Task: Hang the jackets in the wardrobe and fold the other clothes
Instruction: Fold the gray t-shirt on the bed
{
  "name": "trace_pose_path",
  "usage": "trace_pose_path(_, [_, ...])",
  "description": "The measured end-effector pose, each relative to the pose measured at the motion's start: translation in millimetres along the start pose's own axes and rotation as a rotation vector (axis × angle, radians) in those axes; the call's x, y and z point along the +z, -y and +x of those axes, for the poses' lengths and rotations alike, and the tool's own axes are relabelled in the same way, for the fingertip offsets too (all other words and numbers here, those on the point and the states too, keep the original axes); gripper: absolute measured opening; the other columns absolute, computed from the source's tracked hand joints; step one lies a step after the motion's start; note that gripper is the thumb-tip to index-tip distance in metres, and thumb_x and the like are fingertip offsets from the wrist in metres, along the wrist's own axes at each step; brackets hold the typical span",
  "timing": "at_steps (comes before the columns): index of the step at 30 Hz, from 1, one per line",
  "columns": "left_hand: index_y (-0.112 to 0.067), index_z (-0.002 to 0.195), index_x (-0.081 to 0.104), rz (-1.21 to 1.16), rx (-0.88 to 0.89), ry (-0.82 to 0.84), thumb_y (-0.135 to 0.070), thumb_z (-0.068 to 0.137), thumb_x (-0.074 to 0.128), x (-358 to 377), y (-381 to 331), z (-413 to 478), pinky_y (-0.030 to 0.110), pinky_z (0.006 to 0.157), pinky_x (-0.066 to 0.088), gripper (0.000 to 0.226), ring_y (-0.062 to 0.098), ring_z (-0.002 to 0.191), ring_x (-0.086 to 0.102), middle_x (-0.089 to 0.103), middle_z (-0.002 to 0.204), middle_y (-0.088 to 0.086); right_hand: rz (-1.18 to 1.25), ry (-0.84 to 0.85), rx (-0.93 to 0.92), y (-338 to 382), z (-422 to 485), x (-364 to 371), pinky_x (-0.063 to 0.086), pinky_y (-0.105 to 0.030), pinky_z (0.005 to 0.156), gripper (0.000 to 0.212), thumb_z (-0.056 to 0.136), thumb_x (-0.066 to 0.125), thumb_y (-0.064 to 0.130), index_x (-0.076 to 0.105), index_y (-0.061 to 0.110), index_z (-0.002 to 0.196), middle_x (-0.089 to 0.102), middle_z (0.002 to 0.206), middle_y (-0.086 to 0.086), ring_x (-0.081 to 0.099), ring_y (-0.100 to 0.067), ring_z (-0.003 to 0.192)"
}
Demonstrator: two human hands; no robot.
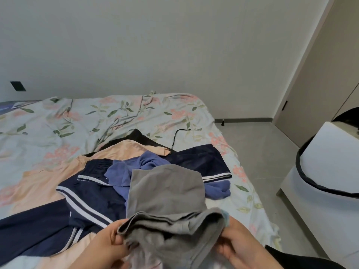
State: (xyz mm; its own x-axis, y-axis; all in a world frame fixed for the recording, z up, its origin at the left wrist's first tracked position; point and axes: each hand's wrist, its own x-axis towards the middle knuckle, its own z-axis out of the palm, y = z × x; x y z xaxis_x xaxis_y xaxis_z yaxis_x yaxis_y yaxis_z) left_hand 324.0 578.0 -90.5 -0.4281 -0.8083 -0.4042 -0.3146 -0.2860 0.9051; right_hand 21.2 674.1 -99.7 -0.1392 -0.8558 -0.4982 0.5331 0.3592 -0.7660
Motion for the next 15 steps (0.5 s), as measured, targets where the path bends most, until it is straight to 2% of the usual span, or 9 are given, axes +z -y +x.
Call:
trace_pose_path(1, [-0.025,0.107,0.076,0.194,0.045,-0.011,0.000,0.070,0.079,-3.9,-1.5,1.2,0.025,0.092,0.053,0.045,0.006,0.085,0.067,0.077,0.092,0.003,-0.140,-0.047,-0.023,0.3,2.9,2.2,0.053,-0.036,0.062,0.021,0.084,0.059,-0.008,0.068,-0.003,0.102,0.068,0.083,-0.027,0.063,-0.032,0.067])
trace_pose_path(3, [-0.052,0.071,0.072,0.542,0.115,-0.064,-0.019,0.071,0.077,-12.4,-3.3,5.4,0.013,0.081,0.048,0.033,-0.007,0.071,0.058,0.073,0.076,-0.012,-0.371,-0.108,-0.060,5.1,10.4,5.1,0.041,-0.024,0.050,0.006,0.078,0.068,0.000,0.072,0.005,0.079,0.059,0.059,-0.016,0.052,-0.019,0.051])
trace_pose_path(5, [-0.043,0.053,0.059,0.729,0.227,-0.160,-0.046,0.062,0.069,-15.0,-6.4,13.4,0.016,0.064,0.039,0.014,-0.001,0.065,0.050,0.059,0.063,-0.001,-0.465,-0.150,-0.125,12.1,20.7,2.8,0.035,-0.018,0.045,0.012,0.066,0.070,0.013,0.069,0.013,0.054,0.054,0.049,-0.001,0.045,-0.009,0.045])
trace_pose_path(6, [-0.035,0.052,0.056,0.735,0.306,-0.243,-0.050,0.058,0.065,-17.6,-7.2,16.7,0.017,0.059,0.033,0.019,0.003,0.067,0.049,0.054,0.063,0.000,-0.485,-0.159,-0.161,17.3,25.4,4.2,0.036,-0.016,0.047,0.010,0.059,0.066,0.017,0.068,0.015,0.050,0.054,0.048,0.002,0.045,-0.005,0.045])
trace_pose_path(8, [-0.031,0.065,0.066,0.611,0.378,-0.296,-0.040,0.058,0.071,-19.4,-16.4,26.6,0.018,0.062,0.039,0.012,0.002,0.079,0.056,0.062,0.076,-0.002,-0.481,-0.136,-0.206,27.3,40.4,7.1,0.043,-0.022,0.061,0.010,0.060,0.066,0.019,0.072,0.011,0.059,0.064,0.058,-0.005,0.056,-0.009,0.058])
trace_pose_path(10, [-0.026,0.080,0.073,0.382,0.239,-0.230,-0.036,0.062,0.076,-23.2,-28.3,42.9,0.026,0.069,0.044,0.020,0.004,0.079,0.063,0.070,0.088,0.000,-0.416,-0.114,-0.198,37.6,62.8,7.8,0.046,-0.036,0.074,0.016,0.076,0.066,0.017,0.073,0.002,0.077,0.071,0.080,-0.020,0.064,-0.021,0.077])
trace_pose_path(11, [-0.021,0.080,0.073,0.278,0.162,-0.221,-0.038,0.065,0.077,-26.1,-31.1,53.8,0.032,0.069,0.044,0.024,0.015,0.078,0.066,0.072,0.085,0.006,-0.387,-0.127,-0.180,42.8,77.1,9.2,0.046,-0.039,0.078,0.019,0.081,0.065,0.018,0.072,0.000,0.083,0.071,0.090,-0.025,0.065,-0.025,0.083])
trace_pose_path(13, [-0.017,0.078,0.073,0.164,0.069,-0.286,-0.030,0.079,0.077,-29.6,-38.5,75.7,0.037,0.070,0.045,0.013,0.026,0.076,0.067,0.073,0.078,0.011,-0.366,-0.168,-0.157,54.6,103.1,18.5,0.048,-0.040,0.080,0.028,0.081,0.068,0.031,0.071,0.003,0.086,0.072,0.096,-0.024,0.067,-0.024,0.085])
trace_pose_path(15, [-0.017,0.080,0.073,0.074,0.025,-0.360,-0.023,0.086,0.072,-30.2,-47.8,97.6,0.040,0.070,0.047,0.009,0.027,0.077,0.068,0.074,0.079,0.007,-0.387,-0.220,-0.129,63.1,128.8,30.2,0.053,-0.036,0.077,0.034,0.086,0.068,0.042,0.074,0.009,0.083,0.076,0.090,-0.012,0.071,-0.021,0.081])
